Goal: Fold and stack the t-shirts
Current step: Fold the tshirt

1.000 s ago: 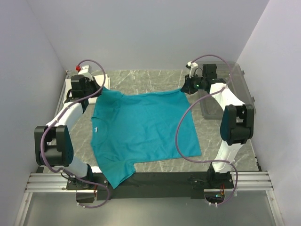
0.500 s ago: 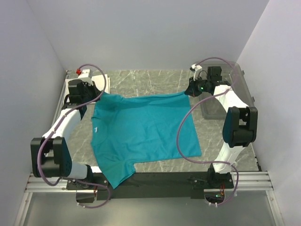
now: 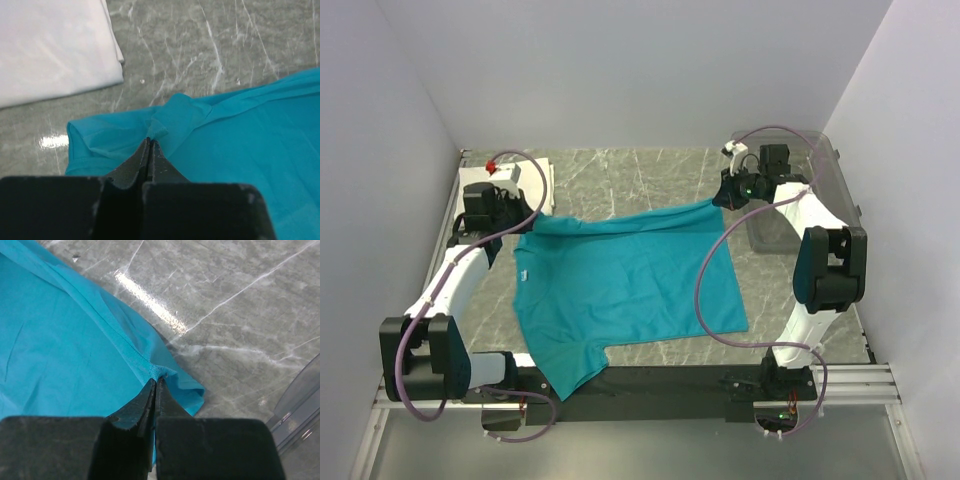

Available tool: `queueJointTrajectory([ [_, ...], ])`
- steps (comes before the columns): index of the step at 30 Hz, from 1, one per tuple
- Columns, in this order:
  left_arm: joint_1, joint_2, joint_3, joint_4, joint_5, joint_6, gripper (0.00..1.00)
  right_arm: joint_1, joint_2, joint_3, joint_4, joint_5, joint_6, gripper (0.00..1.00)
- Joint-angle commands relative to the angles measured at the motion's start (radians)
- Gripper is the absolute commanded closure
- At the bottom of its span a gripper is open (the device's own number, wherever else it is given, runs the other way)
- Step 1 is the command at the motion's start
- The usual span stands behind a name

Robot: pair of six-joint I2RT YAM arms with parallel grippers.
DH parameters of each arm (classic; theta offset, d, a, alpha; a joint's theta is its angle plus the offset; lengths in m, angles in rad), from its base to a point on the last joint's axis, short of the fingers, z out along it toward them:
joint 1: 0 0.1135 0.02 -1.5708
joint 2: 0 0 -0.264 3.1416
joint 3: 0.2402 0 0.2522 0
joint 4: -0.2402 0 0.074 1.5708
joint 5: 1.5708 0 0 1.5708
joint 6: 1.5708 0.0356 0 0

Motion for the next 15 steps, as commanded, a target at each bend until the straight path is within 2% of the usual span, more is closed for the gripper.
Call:
queueJointTrajectory([
  [1, 0.004, -0.041, -0.007, -0.023, 0.024, 0.018, 1.0, -0.004, -0.032, -0.013, 0.003, 0.007, -0.018, 1.0],
  [15, 0.003, -0.066, -0.018, -0.089, 0.073, 0.065, 0.99, -0.004, -0.031, -0.036, -0.051, 0.041, -0.093, 1.0],
])
